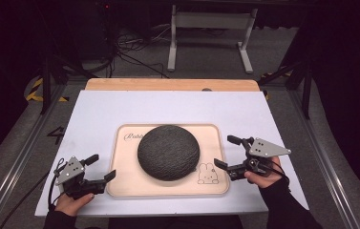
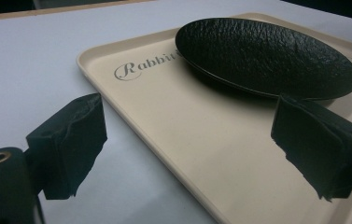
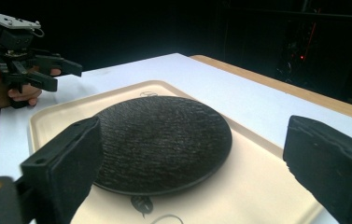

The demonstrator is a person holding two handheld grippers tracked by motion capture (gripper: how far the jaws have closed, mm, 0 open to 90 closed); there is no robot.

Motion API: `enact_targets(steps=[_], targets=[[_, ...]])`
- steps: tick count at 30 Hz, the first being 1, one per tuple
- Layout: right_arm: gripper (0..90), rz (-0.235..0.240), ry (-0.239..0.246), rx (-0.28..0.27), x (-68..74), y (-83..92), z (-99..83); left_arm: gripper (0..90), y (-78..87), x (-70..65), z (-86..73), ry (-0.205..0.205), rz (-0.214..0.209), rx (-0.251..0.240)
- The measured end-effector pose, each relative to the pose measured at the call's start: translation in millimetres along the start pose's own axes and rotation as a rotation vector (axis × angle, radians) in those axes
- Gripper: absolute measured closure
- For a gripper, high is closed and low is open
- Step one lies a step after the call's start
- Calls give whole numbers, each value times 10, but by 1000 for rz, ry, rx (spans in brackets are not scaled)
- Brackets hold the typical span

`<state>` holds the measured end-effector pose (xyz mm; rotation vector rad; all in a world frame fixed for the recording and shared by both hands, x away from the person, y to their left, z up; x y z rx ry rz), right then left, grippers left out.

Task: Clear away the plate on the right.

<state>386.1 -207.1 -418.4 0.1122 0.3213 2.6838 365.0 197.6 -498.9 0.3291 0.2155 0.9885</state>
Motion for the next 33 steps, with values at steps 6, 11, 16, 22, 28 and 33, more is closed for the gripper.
enact_targets(steps=[6,11,16,22,28,33], targets=[[26,3,-1,13,-73,126,-87,112,0,0,0,0,1,-1],[26,-13,-15,0,-135,201,-124,111,0,0,1,1,1,-1],[26,-29,-18,-13,-185,244,-173,111,1,-1,0,2,1,-2],[26,-46,-18,-17,-243,291,-287,109,3,0,1,3,0,-2],[26,-63,-38,-35,-297,347,-386,95,3,3,4,5,-3,-8],[28,-78,-52,-46,-332,401,-453,84,10,1,3,8,-9,-7]])
Point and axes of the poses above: each handheld gripper's, and its own axes: y roughly backward along the jaws, z roughly out of its top, x roughly to its left, the point moved 8 cm from there along -y, roughly forward along the jaws, and after that the axes turned 10 degrees about z, right-handed, at the moved point
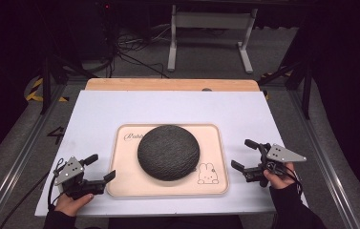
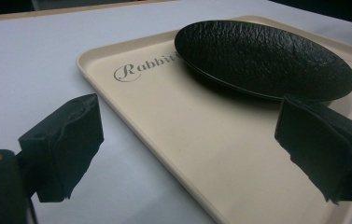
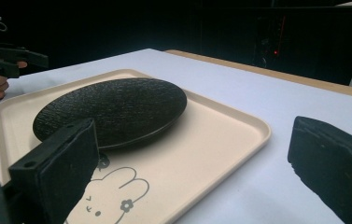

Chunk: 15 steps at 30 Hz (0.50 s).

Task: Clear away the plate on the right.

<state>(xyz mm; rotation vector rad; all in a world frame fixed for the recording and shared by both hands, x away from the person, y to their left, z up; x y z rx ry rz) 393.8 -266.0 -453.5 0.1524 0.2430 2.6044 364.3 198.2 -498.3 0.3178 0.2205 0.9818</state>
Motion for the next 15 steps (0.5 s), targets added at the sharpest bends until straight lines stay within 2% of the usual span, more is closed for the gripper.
enact_targets(steps=[8,13,15], targets=[[31,-12,-29,5,-37,66,-120,55,-4,7,2,1,6,-1],[31,-6,-36,8,-30,74,-165,25,-1,15,4,13,-7,-2],[31,-6,-39,15,-31,75,-189,25,2,12,5,3,-11,-7]])
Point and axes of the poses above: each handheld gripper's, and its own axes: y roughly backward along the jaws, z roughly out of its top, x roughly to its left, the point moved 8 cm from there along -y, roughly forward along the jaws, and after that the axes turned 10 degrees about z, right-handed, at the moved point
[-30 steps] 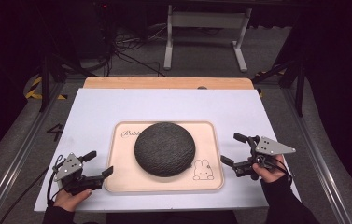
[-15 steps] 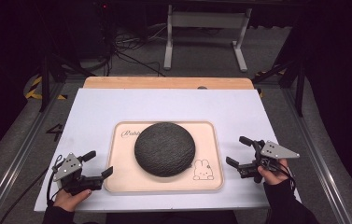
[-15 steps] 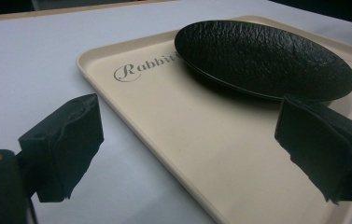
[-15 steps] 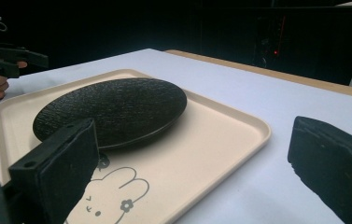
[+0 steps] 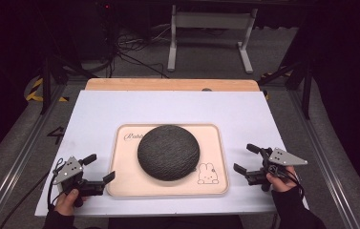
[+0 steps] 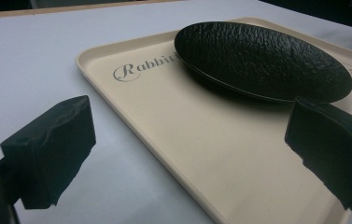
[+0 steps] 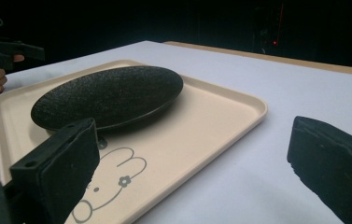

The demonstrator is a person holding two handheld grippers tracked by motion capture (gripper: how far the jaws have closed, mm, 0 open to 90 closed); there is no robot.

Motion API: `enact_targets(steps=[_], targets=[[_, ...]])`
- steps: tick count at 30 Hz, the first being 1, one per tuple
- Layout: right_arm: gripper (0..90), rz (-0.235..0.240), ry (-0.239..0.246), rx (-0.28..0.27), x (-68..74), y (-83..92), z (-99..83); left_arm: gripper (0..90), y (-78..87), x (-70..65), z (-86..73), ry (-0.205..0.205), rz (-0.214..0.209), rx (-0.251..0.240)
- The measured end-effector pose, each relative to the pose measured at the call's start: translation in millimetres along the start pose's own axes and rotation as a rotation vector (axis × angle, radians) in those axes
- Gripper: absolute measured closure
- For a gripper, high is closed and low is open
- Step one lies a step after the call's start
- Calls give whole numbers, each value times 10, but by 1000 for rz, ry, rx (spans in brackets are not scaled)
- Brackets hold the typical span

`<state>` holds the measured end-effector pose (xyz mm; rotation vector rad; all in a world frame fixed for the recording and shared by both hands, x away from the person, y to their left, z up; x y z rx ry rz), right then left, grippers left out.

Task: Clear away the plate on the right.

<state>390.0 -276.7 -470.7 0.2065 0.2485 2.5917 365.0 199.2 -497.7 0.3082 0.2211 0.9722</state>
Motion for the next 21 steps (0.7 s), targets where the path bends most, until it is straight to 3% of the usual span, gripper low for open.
enact_targets(steps=[3,21], targets=[[31,-6,-5,14,-5,-6,-36,23,5,-8,-1,1,-7,-2],[35,1,-62,-22,-59,23,-32,10,17,32,5,48,-10,-13]])
Point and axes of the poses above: each handheld gripper's, and its own axes: y roughly backward along the jaws, z roughly out of its top, x roughly to its left, the point moved 8 cm from there along -y, roughly forward along the jaws, and after that the axes turned 10 degrees about z, right-handed, at the moved point
